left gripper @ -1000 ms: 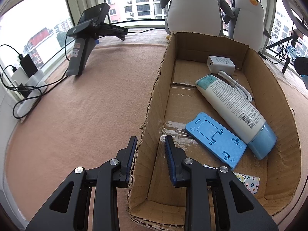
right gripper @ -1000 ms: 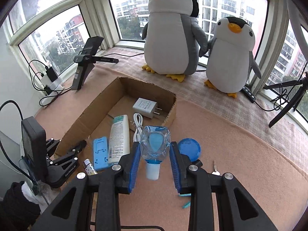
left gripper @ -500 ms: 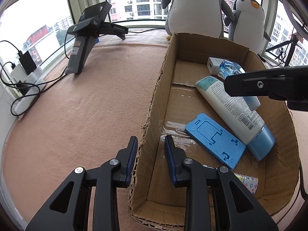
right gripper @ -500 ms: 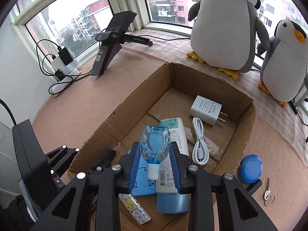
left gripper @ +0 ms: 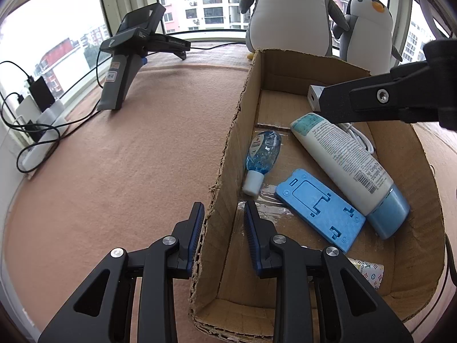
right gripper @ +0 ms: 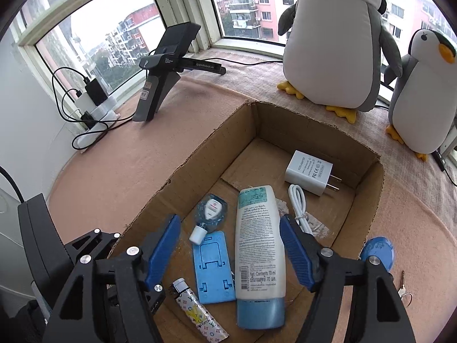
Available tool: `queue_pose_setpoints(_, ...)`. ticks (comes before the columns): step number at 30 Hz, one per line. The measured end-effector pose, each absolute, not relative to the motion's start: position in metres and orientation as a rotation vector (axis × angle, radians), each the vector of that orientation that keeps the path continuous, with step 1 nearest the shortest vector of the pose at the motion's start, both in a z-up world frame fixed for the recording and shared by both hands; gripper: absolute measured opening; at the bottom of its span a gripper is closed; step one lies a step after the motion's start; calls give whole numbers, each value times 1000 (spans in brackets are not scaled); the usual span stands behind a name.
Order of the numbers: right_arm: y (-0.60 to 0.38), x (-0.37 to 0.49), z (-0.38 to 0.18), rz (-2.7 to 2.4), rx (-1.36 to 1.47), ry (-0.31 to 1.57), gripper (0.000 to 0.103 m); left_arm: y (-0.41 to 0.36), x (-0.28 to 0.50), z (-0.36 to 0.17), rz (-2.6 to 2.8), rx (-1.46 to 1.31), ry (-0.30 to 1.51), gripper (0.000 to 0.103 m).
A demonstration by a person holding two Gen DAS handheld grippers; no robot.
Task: Organize rigid objects
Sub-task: 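Carry the sanitizer bottle into the box and open the right tool, then move the right tool to the blue round lid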
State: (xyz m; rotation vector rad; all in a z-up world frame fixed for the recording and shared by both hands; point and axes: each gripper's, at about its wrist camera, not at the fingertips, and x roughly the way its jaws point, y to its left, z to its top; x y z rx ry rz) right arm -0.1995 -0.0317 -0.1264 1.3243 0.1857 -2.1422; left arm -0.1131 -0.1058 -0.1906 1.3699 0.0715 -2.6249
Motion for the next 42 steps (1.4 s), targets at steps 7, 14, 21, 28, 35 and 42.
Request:
queue_pose_setpoints(7, -22, -206, -125, -2166, 1341, 171, 70, -106, -113, -191, -2625, 1370, 72, 27)
queue_pose_setpoints(14, -11, -207, -120, -2188, 1332, 173, 70, -106, -113, -191, -2624, 1370, 73, 27)
queue_pose_setpoints(21, 18, -213, -116, -2223, 1342, 132, 70, -106, -113, -191, -2624, 1371, 69, 27)
queue_pose_setpoints(28, 60, -225, -115, -2258, 1384, 109, 70, -106, -113, -190, -2623, 1371, 62, 27)
queue_pose_setpoints(35, 101, -235, -121, -2287, 1434, 79, 70, -107, -113, -189, -2619, 1372, 50, 27)
queue_pose_setpoints(42, 117, -239, -141, -2254, 1495, 140, 70, -106, -113, -189, -2616, 1372, 41, 27)
